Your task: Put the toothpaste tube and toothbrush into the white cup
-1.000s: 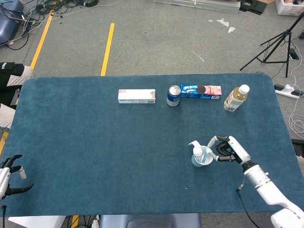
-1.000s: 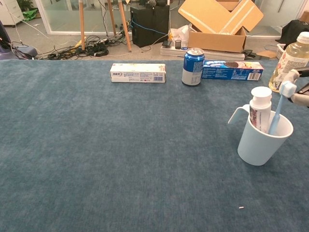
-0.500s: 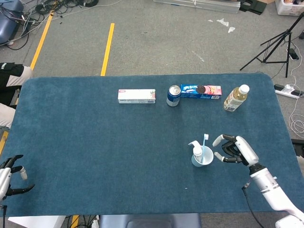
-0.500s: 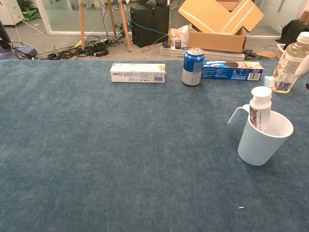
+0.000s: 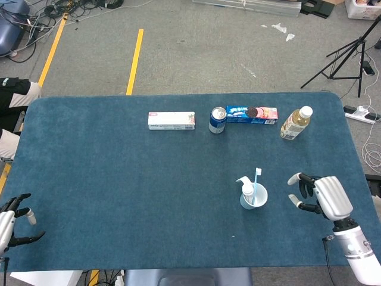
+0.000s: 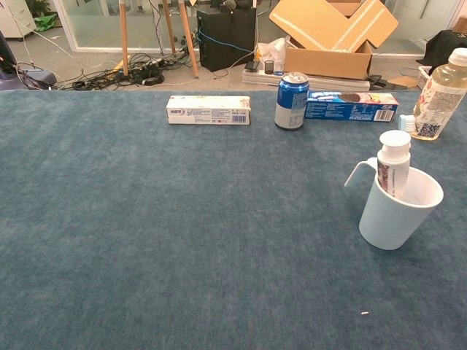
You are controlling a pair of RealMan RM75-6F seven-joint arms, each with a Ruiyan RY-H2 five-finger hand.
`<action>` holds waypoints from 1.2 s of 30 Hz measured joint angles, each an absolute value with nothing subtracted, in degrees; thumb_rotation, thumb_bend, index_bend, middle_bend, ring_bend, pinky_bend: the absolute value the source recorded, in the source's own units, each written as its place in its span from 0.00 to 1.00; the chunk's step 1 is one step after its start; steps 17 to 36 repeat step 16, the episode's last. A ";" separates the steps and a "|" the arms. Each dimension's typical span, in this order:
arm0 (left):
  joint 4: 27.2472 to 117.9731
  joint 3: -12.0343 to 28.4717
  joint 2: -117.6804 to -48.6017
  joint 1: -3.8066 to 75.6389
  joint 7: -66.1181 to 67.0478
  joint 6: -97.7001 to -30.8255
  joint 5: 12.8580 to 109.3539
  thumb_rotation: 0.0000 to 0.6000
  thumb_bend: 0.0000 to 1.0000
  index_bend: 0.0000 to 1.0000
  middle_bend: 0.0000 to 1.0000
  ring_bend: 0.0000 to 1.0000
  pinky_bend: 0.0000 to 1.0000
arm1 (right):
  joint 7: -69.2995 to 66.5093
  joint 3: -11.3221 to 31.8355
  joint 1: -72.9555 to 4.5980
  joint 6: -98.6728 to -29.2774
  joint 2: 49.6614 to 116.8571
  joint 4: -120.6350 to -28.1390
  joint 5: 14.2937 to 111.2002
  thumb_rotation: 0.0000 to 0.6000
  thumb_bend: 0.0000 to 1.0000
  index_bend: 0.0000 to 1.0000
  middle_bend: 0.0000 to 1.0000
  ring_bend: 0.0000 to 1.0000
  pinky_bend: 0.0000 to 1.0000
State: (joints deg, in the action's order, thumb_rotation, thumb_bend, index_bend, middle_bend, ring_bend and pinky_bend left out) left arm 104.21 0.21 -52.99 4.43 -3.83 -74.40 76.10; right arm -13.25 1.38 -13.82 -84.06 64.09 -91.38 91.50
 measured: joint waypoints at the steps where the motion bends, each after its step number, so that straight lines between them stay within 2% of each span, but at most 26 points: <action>1: 104.26 0.19 -52.95 4.41 -3.95 -74.47 76.24 1.00 0.00 0.56 0.15 0.12 0.19 | -10.49 1.45 -13.40 -84.61 64.32 -91.32 91.37 1.00 0.20 0.48 0.47 0.46 0.60; 3: 104.30 0.16 -52.89 4.39 -4.17 -74.53 76.42 1.00 0.00 0.51 0.15 0.12 0.19 | -3.83 1.69 -12.40 -86.02 65.14 -91.06 91.03 1.00 0.20 0.48 0.39 0.39 0.51; 5: 104.28 0.14 -52.88 4.38 -4.37 -74.54 76.51 1.00 0.00 0.42 0.15 0.12 0.19 | 1.65 1.93 -11.44 -87.35 66.06 -90.90 90.67 1.00 0.20 0.48 0.34 0.34 0.46; 8: 104.23 0.20 -52.90 4.38 -4.74 -74.60 76.53 1.00 0.00 0.29 0.15 0.12 0.20 | 7.77 2.32 -9.45 -89.68 67.62 -90.88 89.93 1.00 0.20 0.48 0.31 0.31 0.44; 10: 104.20 0.28 -52.95 4.35 -4.90 -74.79 76.56 1.00 0.00 0.25 0.15 0.12 0.20 | 8.84 2.43 -8.69 -90.37 67.85 -91.09 89.75 1.00 0.20 0.48 0.30 0.30 0.43; 36: 104.31 0.31 -53.02 4.30 -4.90 -75.04 76.77 1.00 0.00 0.24 0.15 0.12 0.20 | 5.82 2.39 -8.38 -89.02 67.10 -91.37 89.58 1.00 0.20 0.48 0.30 0.29 0.43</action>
